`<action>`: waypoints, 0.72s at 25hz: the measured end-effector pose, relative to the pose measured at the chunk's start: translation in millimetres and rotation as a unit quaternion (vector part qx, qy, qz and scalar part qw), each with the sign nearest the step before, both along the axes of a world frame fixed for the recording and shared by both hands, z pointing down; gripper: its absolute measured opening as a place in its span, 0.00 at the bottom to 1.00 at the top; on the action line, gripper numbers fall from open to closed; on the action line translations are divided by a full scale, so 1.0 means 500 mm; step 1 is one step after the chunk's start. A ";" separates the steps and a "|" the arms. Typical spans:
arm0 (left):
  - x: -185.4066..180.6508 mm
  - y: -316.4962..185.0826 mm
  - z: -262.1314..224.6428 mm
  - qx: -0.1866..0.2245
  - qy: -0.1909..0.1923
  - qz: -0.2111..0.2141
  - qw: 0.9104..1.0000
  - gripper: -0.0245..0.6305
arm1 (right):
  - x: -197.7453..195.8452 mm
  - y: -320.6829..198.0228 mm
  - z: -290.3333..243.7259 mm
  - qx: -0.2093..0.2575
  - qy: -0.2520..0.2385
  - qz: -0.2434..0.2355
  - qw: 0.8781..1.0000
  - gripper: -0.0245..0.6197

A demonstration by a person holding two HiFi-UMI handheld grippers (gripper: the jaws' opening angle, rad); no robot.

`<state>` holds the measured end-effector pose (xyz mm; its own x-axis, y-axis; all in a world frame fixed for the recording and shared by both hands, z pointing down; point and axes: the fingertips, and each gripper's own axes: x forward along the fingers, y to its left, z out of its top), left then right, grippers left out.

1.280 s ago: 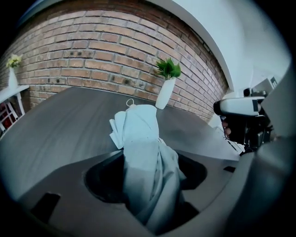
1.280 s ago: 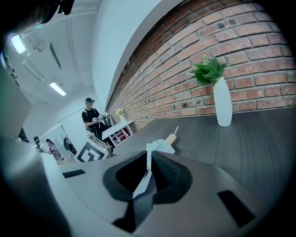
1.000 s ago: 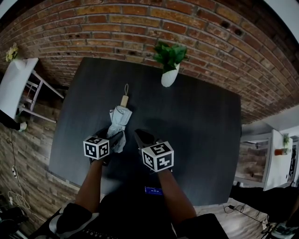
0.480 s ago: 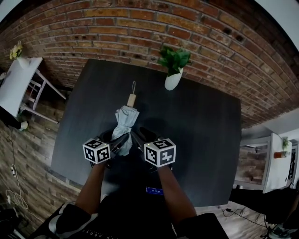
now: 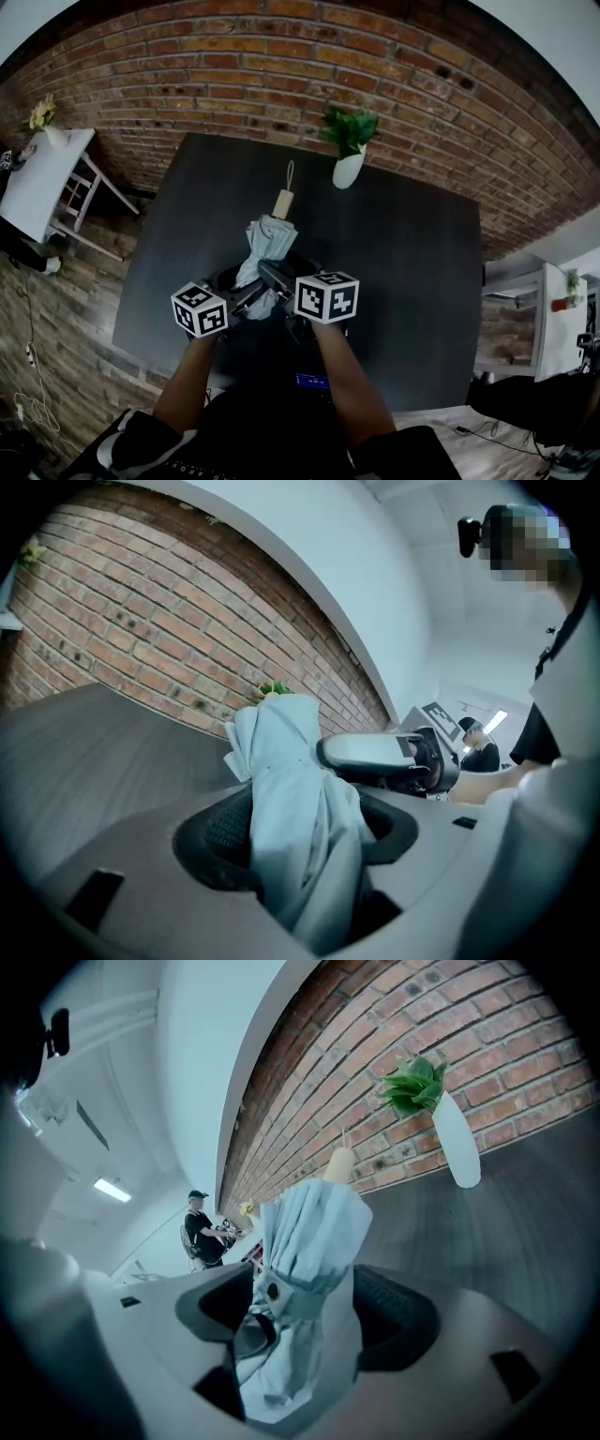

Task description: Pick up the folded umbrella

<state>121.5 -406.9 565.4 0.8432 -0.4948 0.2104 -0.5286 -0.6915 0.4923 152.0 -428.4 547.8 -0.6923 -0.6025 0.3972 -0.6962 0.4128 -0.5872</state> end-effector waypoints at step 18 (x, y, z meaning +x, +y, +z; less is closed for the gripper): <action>0.004 0.085 -0.140 0.132 -0.019 0.002 0.991 0.45 | -0.045 0.056 -0.126 0.022 -0.047 0.064 0.997 0.51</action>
<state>123.4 -364.2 495.7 0.8395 -0.5329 0.1063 -0.5400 -0.7961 0.2733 129.8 -400.4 484.7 -0.6422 -0.7032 0.3050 -0.6872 0.3520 -0.6355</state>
